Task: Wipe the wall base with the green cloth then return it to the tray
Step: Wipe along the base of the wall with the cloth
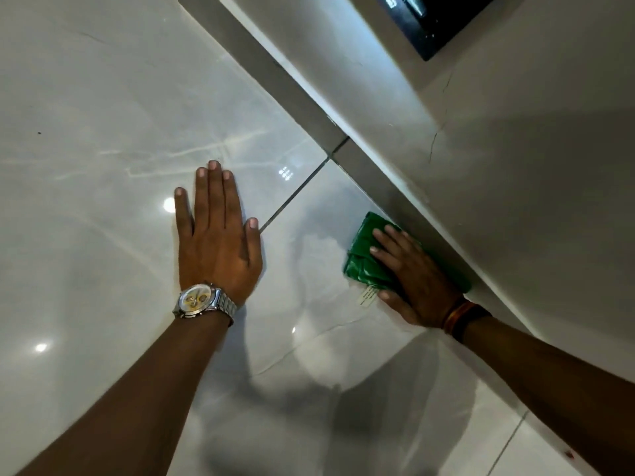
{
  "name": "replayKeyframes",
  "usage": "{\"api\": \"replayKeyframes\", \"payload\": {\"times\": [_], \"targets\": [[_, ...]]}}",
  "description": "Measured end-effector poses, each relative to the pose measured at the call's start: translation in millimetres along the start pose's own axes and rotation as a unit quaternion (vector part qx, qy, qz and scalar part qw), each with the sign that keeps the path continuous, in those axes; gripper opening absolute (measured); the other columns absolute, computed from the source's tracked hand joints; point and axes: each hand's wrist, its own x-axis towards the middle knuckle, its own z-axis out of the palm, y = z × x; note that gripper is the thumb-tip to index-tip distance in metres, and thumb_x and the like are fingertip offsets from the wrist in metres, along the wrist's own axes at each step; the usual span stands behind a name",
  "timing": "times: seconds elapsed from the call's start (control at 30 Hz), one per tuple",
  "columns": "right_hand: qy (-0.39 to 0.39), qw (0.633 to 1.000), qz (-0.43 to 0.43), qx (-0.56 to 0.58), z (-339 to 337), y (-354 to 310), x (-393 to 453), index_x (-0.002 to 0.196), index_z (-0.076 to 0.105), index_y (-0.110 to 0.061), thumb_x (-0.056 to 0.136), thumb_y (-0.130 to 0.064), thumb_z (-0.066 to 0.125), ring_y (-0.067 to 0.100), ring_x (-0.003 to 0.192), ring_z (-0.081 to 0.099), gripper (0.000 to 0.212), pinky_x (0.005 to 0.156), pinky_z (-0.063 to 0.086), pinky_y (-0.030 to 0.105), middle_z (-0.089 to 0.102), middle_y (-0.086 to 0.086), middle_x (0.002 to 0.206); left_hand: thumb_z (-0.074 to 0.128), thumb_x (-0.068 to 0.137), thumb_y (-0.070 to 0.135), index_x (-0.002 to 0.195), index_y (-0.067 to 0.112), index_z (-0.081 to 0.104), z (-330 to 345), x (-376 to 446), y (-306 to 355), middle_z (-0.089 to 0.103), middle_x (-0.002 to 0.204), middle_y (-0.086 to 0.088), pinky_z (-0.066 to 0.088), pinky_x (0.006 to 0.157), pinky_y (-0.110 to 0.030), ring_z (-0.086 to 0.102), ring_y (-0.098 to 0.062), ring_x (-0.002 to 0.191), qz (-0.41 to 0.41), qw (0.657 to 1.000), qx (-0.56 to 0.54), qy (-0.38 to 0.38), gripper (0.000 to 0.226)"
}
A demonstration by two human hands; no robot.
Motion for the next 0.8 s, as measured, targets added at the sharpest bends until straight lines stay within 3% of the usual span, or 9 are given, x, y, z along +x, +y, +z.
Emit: {"api": "replayKeyframes", "payload": {"times": [0.17,0.33,0.43,0.63,0.8], "targets": [[0.057,0.998,-0.010,0.028,-11,-16,46,0.155,0.036,-0.011,0.103,-0.048,0.042,0.031,0.160,0.020,0.064,0.131,0.016,0.049,0.026,0.012,0.170,0.028,0.108,0.034,0.170,0.000,0.009,2,-1,2,0.008,0.181,-0.020,0.004,0.137,-0.058,0.006,-0.033,0.169,-0.002,1.000,0.005,0.005,0.073],[0.121,0.989,-0.006,0.088,-34,-52,211,0.148,0.050,-0.004,0.105,-0.031,0.051,0.034,0.155,0.032,0.051,0.129,0.024,0.043,0.040,0.018,0.163,0.029,0.108,0.033,0.170,-0.001,0.013,0,2,4,0.010,0.180,-0.021,0.003,0.137,-0.058,0.008,-0.033,0.169,0.006,1.000,0.003,0.001,0.073],[0.116,0.990,0.013,0.076,-45,-66,242,0.151,0.046,-0.004,0.106,-0.028,0.052,0.034,0.156,0.028,0.052,0.129,0.023,0.048,0.036,0.017,0.165,0.034,0.107,0.030,0.169,-0.003,0.019,-10,9,-10,0.015,0.179,-0.021,0.008,0.136,-0.058,0.012,-0.034,0.168,0.002,1.000,-0.026,-0.001,0.071],[0.082,0.992,0.079,0.049,-30,-63,172,0.159,0.034,-0.010,0.104,-0.034,0.047,0.026,0.160,0.018,0.061,0.128,0.022,0.051,0.027,0.009,0.170,0.034,0.107,0.029,0.169,-0.001,0.020,-25,33,-79,0.017,0.179,-0.021,0.010,0.136,-0.058,0.014,-0.035,0.168,-0.037,0.999,-0.023,0.031,0.070],[0.092,0.994,0.043,0.049,-46,-81,294,0.159,0.034,-0.011,0.107,-0.039,0.042,0.025,0.160,0.021,0.060,0.129,0.022,0.049,0.028,0.009,0.170,0.035,0.107,0.029,0.169,-0.001,0.021,-16,35,-80,0.020,0.179,-0.020,0.011,0.136,-0.057,0.016,-0.033,0.168,-0.032,0.998,-0.033,0.047,0.070]]}}
